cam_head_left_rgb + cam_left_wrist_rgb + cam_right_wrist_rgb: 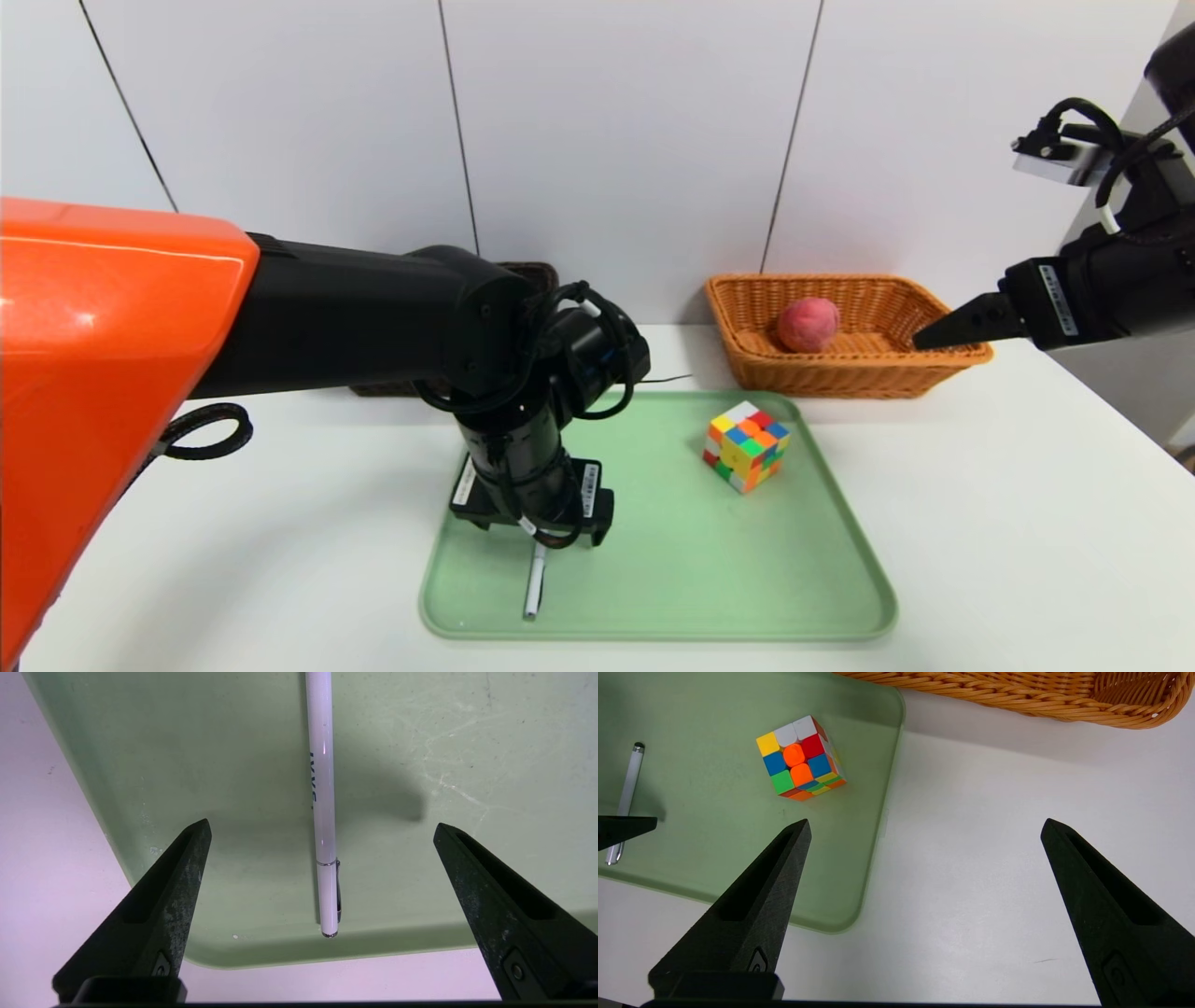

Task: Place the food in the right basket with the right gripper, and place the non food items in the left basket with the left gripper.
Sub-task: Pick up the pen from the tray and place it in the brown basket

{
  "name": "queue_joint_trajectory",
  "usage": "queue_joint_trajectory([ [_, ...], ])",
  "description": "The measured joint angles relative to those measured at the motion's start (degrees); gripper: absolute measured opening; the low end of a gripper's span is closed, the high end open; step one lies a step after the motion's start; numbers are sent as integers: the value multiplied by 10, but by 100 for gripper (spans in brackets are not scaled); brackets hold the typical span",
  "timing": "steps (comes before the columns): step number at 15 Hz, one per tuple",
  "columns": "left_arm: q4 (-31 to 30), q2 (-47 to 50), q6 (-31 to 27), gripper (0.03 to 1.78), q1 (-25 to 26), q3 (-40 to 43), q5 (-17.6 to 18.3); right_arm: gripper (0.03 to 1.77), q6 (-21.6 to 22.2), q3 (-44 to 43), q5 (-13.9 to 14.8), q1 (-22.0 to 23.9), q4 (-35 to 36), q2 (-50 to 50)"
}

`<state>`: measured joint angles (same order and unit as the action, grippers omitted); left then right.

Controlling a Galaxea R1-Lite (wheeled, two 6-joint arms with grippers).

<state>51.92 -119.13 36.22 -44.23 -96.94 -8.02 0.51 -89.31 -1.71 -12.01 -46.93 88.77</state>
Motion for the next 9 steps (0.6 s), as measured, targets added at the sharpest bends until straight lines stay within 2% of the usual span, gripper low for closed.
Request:
queue_joint_trajectory([
  [9, -4, -1, 1, 169, 0, 0, 13, 170, 0, 5, 0, 0, 0, -1],
])
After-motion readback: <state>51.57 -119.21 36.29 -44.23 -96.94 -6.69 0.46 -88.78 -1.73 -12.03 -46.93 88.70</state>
